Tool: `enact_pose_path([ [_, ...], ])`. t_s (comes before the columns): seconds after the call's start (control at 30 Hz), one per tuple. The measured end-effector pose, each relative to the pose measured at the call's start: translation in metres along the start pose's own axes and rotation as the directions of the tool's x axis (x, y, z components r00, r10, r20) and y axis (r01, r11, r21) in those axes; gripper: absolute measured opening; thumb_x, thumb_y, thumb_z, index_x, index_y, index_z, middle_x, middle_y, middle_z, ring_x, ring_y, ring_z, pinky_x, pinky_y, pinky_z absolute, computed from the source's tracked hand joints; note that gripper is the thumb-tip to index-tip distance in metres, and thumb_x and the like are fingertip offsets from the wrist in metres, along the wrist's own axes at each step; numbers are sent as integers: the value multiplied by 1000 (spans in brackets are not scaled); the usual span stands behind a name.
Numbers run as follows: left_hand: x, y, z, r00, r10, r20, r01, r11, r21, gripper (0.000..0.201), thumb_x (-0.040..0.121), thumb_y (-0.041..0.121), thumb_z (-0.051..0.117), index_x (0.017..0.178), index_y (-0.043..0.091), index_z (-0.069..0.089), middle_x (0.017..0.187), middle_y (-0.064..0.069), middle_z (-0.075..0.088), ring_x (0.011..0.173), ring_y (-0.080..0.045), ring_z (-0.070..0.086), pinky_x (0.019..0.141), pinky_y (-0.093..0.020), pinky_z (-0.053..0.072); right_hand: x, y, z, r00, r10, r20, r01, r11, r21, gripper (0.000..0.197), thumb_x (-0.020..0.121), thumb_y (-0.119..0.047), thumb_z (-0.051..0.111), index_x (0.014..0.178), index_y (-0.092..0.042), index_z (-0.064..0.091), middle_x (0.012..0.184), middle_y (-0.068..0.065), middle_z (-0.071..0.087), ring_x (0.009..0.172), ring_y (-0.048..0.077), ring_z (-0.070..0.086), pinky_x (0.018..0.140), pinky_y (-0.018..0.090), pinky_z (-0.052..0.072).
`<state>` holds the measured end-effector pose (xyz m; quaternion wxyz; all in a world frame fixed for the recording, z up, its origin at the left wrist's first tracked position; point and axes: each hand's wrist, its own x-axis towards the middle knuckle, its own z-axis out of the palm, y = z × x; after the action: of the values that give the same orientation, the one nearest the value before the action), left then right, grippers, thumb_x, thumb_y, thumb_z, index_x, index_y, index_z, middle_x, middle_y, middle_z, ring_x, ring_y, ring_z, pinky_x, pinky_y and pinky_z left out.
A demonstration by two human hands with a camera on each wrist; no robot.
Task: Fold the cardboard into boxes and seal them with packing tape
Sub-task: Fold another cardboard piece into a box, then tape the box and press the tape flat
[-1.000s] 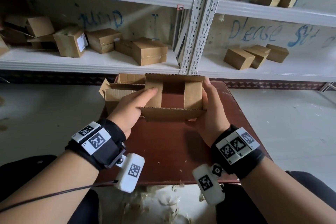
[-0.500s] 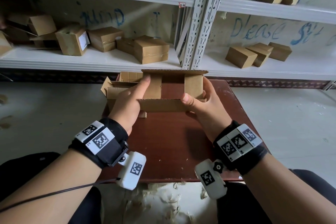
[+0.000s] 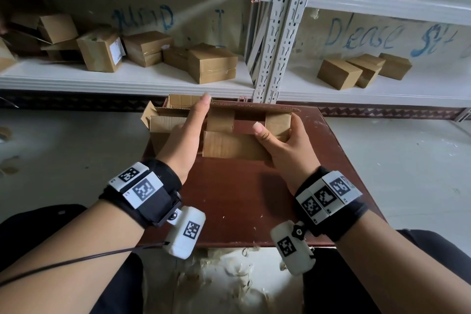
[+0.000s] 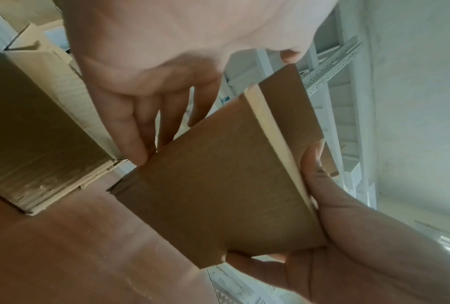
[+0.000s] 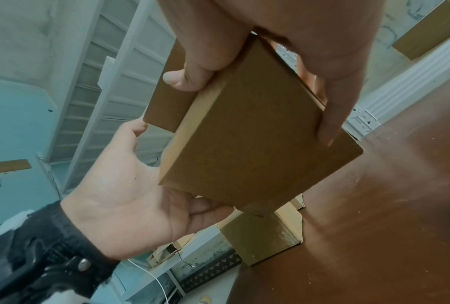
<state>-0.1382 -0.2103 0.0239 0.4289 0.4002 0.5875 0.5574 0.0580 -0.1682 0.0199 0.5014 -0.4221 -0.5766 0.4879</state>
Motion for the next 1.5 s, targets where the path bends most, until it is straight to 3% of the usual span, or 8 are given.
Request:
enact_pose_path([
  [0.1,2,-3,1,999,-38,7,38,998,48,91,63,93,55,124,27,69,127,11,65,122,-17,59,112,-42,40,3,4,-5,999,49,-15,-51,993,-106,84,61,-73,82,117,-15,58,90,-9,68,83,9,68,69,28,58],
  [0.23,0,-10,2,998,-55,-11,56,967,249,47,92,73,49,93,26,50,84,9,46,73,-6,44,74,-29,37,-3,-4,-4,957,290,16,-280,937,-207,106,63,-89,58,141,-19,48,114,-4,65,108,20,68,82,49,64],
  [0.4,-6,-13,8,994,-101,-45,110,878,467,56,92,79,38,70,28,35,71,8,35,62,-6,36,57,-23,28,-8,-6,-2,846,533,-6,-521,825,-219,81,83,-84,52,138,-25,47,116,-1,61,99,27,72,69,59,64],
  [0.6,7,-48,12,992,-127,-2,106,813,572,64,102,65,36,64,15,44,57,-1,43,60,-25,56,68,-47,63,-2,22,-1,815,578,-30,-545,748,-378,84,78,-86,58,133,-21,54,117,4,66,100,29,70,70,59,64],
  [0.83,26,-77,21,986,-165,6,110,686,719,63,103,65,32,73,13,53,67,-4,54,67,-28,60,74,-41,56,7,51,3,778,625,-63,-564,651,-508,69,91,-75,52,109,-9,59,101,9,64,88,28,69,72,56,64],
  [1.1,43,-85,27,984,-176,-38,150,683,715,57,105,59,35,78,13,56,84,-10,60,74,-29,59,74,-36,50,25,65,11,712,686,-149,-669,598,-442,67,100,-66,47,140,-13,38,127,14,48,111,41,57,76,59,63],
  [1.2,45,-76,26,989,-149,-20,115,668,735,60,104,55,43,87,2,62,85,-19,63,76,-33,59,64,-33,37,29,67,12,764,625,-163,-611,618,-495,78,98,-73,38,144,-10,40,133,15,53,120,42,56,92,59,58],
  [1.5,38,-39,26,958,285,19,-212,665,716,61,88,56,61,136,17,62,130,-5,66,120,-24,61,105,-41,51,35,24,1,852,511,-113,-486,690,-537,104,91,-86,26,159,-8,29,154,14,48,138,34,48,117,47,36],
])
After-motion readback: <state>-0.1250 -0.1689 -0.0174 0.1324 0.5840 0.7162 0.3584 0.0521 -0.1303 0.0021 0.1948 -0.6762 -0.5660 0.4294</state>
